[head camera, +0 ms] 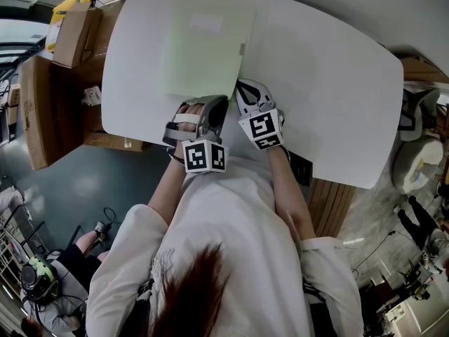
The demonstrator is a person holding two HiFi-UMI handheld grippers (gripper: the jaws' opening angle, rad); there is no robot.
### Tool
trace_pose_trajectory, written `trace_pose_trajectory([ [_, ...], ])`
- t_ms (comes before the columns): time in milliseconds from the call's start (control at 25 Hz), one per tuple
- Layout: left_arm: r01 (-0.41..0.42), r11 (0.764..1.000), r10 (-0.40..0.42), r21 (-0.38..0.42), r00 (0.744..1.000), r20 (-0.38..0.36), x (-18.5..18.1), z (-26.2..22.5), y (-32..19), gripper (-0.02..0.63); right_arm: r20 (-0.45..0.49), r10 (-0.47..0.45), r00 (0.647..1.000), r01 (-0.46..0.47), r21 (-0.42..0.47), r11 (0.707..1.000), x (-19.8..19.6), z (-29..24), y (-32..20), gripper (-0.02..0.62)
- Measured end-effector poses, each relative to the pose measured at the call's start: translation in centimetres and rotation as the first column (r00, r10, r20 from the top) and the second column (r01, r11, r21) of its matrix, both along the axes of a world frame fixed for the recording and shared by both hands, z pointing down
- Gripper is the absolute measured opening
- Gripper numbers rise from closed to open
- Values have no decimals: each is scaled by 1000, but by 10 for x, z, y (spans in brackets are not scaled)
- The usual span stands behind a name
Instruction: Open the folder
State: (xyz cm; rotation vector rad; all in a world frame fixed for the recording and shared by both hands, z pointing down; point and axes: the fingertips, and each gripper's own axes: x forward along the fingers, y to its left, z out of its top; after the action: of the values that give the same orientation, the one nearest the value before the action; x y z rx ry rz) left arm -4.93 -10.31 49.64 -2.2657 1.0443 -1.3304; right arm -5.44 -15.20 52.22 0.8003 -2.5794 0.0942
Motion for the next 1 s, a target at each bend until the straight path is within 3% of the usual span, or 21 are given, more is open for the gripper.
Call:
trace_pose_trajectory([
  [1000,-2,1000,2,17,1000,-1,3,-8,-1,11,-9,2,1000,-2,-6,1000,1,2,0,5],
])
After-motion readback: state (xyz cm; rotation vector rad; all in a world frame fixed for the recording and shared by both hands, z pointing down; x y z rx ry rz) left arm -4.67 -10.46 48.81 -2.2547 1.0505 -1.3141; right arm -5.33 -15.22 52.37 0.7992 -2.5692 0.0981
